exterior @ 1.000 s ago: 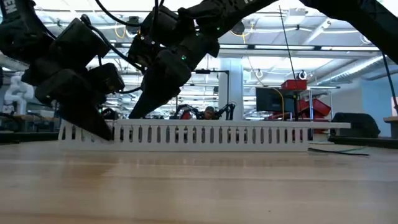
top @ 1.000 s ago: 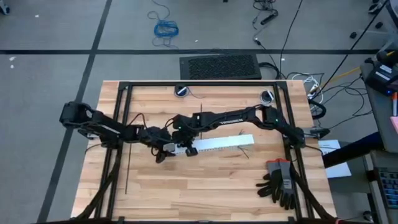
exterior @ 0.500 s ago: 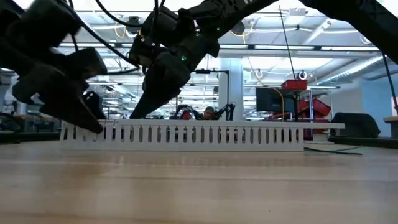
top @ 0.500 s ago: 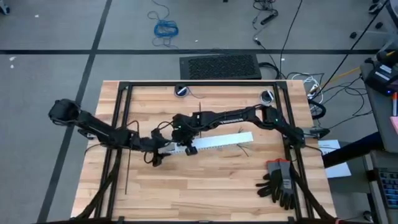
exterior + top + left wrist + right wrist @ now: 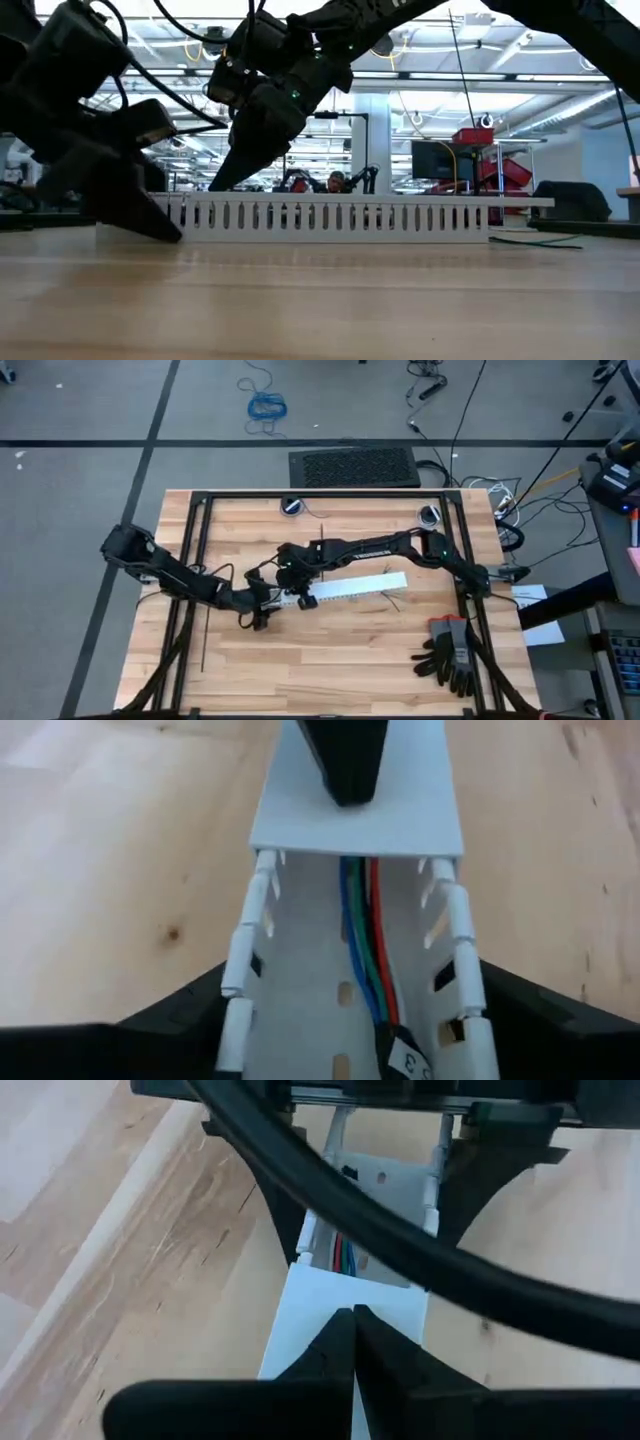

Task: Ziptie cables
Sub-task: Close the cable duct

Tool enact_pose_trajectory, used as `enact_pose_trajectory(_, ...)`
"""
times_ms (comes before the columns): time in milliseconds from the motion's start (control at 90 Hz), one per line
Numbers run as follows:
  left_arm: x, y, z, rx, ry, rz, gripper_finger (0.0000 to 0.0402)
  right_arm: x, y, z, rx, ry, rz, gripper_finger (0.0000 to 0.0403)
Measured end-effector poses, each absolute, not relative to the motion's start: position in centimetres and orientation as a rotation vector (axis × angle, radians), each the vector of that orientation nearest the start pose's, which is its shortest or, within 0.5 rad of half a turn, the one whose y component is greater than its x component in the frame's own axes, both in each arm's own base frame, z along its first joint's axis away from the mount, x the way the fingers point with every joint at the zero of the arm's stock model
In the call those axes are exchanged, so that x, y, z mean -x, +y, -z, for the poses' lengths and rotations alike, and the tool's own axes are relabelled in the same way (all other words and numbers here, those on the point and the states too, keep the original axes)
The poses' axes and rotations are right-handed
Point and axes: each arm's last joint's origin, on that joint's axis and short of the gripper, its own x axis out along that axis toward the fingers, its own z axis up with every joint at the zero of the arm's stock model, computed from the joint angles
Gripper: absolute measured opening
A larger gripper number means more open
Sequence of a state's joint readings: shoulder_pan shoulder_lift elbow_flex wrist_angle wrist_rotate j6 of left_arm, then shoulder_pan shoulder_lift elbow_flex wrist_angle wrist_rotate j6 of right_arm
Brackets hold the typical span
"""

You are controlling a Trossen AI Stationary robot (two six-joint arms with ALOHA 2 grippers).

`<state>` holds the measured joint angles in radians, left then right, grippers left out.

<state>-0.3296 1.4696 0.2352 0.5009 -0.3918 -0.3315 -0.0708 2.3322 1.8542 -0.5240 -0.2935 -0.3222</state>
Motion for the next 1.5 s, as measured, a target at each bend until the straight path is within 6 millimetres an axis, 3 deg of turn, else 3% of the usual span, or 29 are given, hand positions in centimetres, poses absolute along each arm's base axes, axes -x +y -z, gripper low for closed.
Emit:
enact_pose_trajectory(367, -19.5, -5.4, -9.2, 0.034, 0.651, -0.180, 0.0239, -49.7, -2.4, -15.5, 0.095, 0.956, -0.342, 0.0000)
enact_pose_trajectory(578, -19.1, -5.3, -9.0, 0.046, 0.648, -0.205, 0.0238, -49.7, -2.0, -17.9, 0.162, 0.903, -0.282, 0.0000)
enact_pose_trajectory(756, -19.1, -5.3, -9.0, 0.047, 0.648, -0.207, 0.0238, -48.4, -2.9, -21.0, 0.191, 0.942, -0.240, 0.0000)
enact_pose_trajectory(956, -19.1, -5.3, -9.0, 0.045, 0.651, -0.202, 0.0238, -47.6, -2.8, -18.8, 0.161, 1.071, -0.270, 0.0000)
enact_pose_trajectory(1211, -19.1, -5.2, -8.9, 0.051, 0.663, -0.192, 0.0239, -49.3, -2.3, -16.4, 0.126, 0.958, -0.315, 0.0000)
enact_pose_trajectory(1500, -19.1, -5.0, -8.9, 0.056, 0.665, -0.189, 0.0240, -50.3, -2.0, -15.7, 0.124, 0.869, -0.330, 0.0000)
